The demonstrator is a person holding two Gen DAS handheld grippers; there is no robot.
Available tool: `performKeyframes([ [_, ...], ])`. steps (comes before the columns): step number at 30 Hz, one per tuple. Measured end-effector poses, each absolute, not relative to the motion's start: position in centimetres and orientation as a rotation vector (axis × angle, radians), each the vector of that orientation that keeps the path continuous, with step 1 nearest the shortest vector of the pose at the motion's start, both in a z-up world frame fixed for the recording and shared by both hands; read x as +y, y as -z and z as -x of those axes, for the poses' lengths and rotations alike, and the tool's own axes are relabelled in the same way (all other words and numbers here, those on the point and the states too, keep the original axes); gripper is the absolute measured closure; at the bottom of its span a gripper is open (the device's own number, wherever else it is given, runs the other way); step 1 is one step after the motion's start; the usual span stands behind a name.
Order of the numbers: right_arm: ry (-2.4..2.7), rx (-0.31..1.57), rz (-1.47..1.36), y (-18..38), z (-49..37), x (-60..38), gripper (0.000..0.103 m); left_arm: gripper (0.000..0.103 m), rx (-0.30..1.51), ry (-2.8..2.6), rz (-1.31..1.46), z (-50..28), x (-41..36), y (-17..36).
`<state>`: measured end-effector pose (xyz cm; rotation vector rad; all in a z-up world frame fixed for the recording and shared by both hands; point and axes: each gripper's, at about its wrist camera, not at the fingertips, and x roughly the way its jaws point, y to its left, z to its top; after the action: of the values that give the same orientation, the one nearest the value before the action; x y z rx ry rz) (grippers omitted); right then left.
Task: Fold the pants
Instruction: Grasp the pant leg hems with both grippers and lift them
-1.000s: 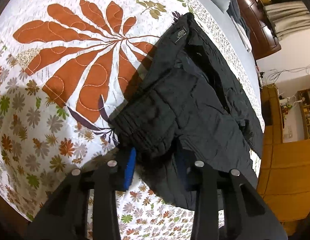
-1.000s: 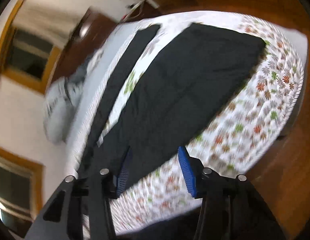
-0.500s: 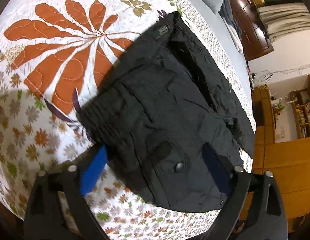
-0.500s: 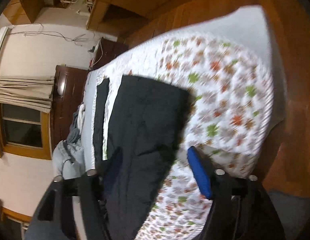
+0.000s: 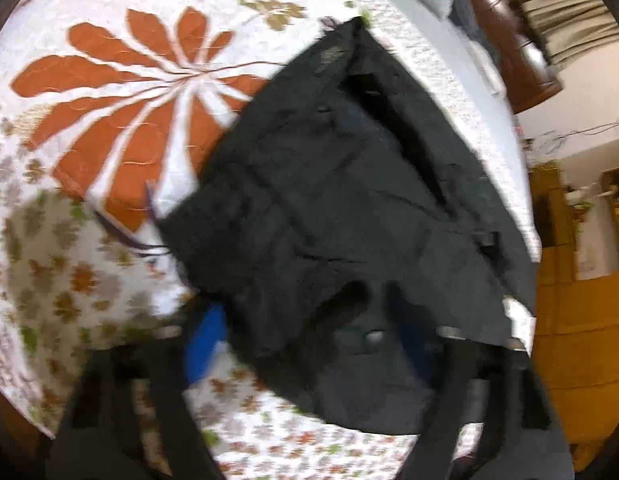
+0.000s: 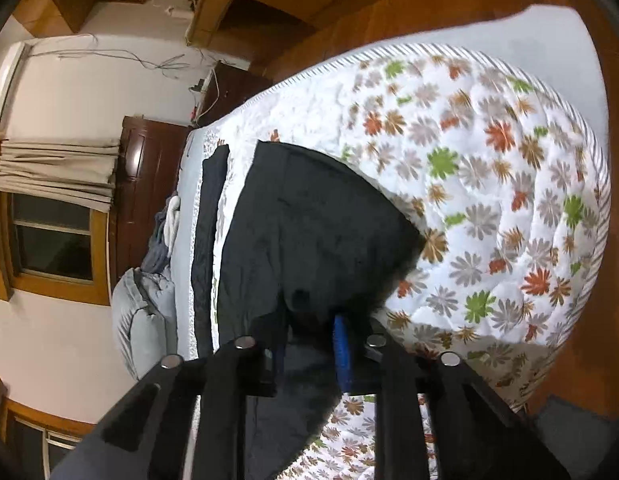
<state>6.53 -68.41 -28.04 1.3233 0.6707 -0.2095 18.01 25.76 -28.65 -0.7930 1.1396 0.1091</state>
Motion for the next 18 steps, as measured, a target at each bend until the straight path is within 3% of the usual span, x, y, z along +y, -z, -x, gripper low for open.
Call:
performKeyframes([
  [4,0.213,0.684,-1.266,27.0,-5.4,-67.9,0.091,0.08,1.144,-0.112,0.84,-17.1,27.2,29.0],
  [6,0.221,0.685,-1.246,26.2,-5.5,-67.6,0.092,0.085,1.144,-0.107,0.856,-16.9,27.5,28.7],
  [13,0.188,0.719,-1.179,23.4,-6.0,-65.0,0.093,0.089,1.144,-0.111,0.907,-15.0,31.4,25.7],
  [18,0.124,0.797,-1.153,24.6,-5.2,-61.1,0.093,0.089,1.144,-0.186,0.912,-11.3,35.9,25.1],
])
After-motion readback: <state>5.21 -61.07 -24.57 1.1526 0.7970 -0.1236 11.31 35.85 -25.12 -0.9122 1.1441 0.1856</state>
